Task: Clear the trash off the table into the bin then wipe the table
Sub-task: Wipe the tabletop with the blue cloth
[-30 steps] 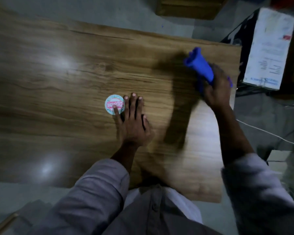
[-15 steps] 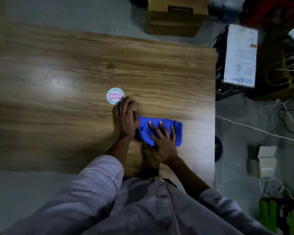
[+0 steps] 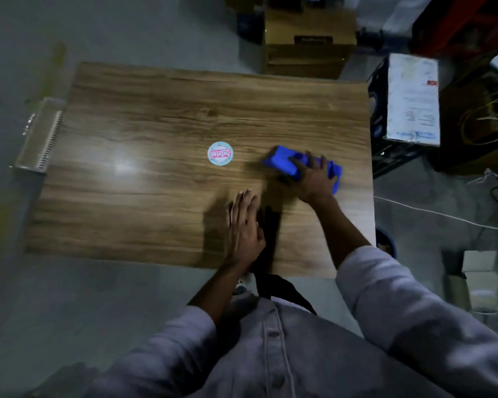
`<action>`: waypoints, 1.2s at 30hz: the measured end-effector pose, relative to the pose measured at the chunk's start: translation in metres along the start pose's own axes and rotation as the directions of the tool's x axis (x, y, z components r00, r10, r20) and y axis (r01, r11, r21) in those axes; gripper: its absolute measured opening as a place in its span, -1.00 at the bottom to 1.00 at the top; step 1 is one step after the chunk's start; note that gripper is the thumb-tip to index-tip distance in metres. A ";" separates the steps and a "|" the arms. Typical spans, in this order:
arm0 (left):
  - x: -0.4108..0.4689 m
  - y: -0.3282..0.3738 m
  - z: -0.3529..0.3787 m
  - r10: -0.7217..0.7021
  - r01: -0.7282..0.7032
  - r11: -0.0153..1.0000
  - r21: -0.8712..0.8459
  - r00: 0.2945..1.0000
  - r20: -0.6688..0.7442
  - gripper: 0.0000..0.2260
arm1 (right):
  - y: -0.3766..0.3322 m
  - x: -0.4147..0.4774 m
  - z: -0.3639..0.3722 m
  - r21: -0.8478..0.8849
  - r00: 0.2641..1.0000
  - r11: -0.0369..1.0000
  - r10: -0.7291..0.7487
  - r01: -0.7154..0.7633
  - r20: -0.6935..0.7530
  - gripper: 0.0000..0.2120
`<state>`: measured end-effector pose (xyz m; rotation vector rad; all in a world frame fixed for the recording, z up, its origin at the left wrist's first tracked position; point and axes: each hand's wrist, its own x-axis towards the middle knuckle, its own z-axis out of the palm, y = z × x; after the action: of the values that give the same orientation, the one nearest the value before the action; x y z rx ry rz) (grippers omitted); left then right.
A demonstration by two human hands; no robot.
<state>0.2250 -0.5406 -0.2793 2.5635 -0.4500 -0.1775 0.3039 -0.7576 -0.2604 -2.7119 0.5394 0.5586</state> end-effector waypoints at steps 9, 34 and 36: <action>0.023 0.010 -0.005 0.183 -0.270 0.908 0.320 0.943 0.277 0.05 | -0.028 -0.067 0.065 -0.171 0.989 0.981 -0.069 0.091 0.128 -0.34; -0.057 0.033 0.048 0.098 -0.459 0.791 0.404 0.748 0.657 -0.49 | 0.039 -0.190 0.101 -0.082 0.973 0.984 -0.145 0.161 0.178 -0.24; -0.084 0.032 0.044 0.094 -0.529 0.719 0.450 0.716 0.692 -0.49 | 0.049 -0.218 0.115 -0.034 0.969 0.983 -0.172 0.181 0.177 -0.25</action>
<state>0.1277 -0.5584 -0.2972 2.9296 -1.4497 -0.9196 0.0617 -0.6932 -0.2777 -2.6872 0.2393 0.7592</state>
